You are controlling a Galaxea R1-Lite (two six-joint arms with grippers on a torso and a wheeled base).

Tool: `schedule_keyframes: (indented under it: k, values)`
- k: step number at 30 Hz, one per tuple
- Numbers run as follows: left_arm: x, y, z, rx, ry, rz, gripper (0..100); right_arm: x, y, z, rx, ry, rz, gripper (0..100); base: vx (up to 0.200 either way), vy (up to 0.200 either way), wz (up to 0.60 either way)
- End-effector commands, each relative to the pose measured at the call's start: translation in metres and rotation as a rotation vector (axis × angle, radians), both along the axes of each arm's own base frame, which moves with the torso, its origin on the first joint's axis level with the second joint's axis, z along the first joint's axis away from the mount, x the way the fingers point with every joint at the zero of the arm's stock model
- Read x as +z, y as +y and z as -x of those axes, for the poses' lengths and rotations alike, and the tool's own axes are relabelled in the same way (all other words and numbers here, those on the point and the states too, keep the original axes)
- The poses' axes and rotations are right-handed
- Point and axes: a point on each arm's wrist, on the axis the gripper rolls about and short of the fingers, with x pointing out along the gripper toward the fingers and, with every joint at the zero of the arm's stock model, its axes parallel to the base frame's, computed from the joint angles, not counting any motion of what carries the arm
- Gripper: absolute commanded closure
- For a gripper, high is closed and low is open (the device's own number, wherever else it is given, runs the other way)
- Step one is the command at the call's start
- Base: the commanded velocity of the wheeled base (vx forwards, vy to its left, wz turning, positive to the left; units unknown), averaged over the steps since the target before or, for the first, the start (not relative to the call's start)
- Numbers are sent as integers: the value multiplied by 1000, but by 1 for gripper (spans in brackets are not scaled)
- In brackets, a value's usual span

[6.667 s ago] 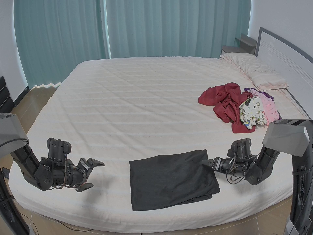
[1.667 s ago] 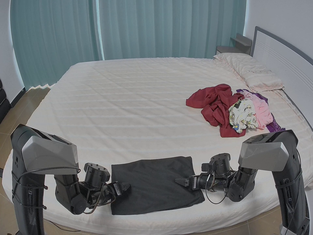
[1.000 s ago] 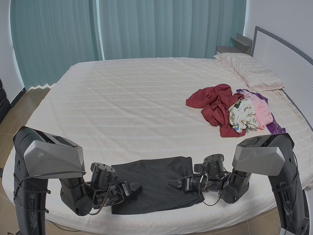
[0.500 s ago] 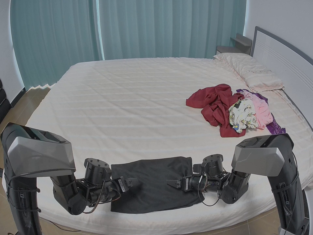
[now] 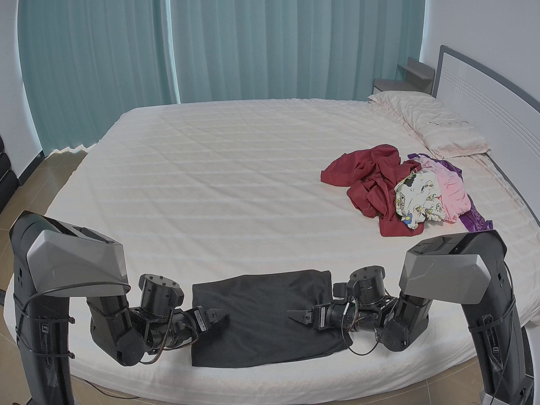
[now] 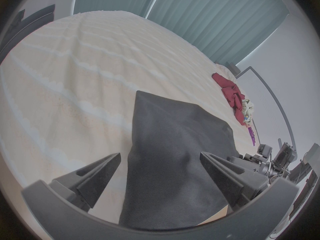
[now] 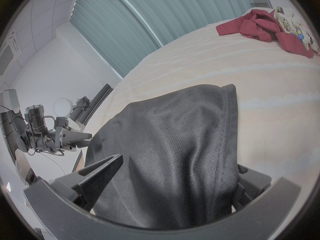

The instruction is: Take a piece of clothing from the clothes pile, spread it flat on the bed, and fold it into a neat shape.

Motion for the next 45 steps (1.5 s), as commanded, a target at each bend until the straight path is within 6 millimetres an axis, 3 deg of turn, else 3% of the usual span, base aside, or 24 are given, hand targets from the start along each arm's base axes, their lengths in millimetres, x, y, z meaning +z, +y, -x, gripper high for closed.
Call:
schedule_keyframes:
  k: [1, 16, 17, 18, 19, 36, 45]
  values:
    - [-11, 1, -4, 5, 19, -8, 0, 0, 0, 0, 0, 0, -1, 0, 0, 0, 0]
    - [-7, -24, -12, -75, -25, 43, 0, -1, 6, 1, 17, -2, -6, 0, 0, 0, 0]
    - [-7, -25, -12, -75, -24, 44, 100, -1, 6, 1, 17, -2, -6, 0, 0, 0, 0]
    - [-7, -25, -12, -76, -22, 45, 100, -1, 6, 1, 19, -1, -7, 0, 0, 0, 0]
    - [-7, -25, -12, -76, -24, 45, 100, -1, 6, 1, 19, 0, -8, 100, 0, 0, 0]
    - [-3, -25, -13, -5, -19, 110, 100, 6, 10, 4, 18, -31, -37, 100, 0, 0, 0]
    - [26, -32, -3, 18, -50, 212, 100, 21, 1, 17, 0, -58, -92, 100, 0, -111, 0]
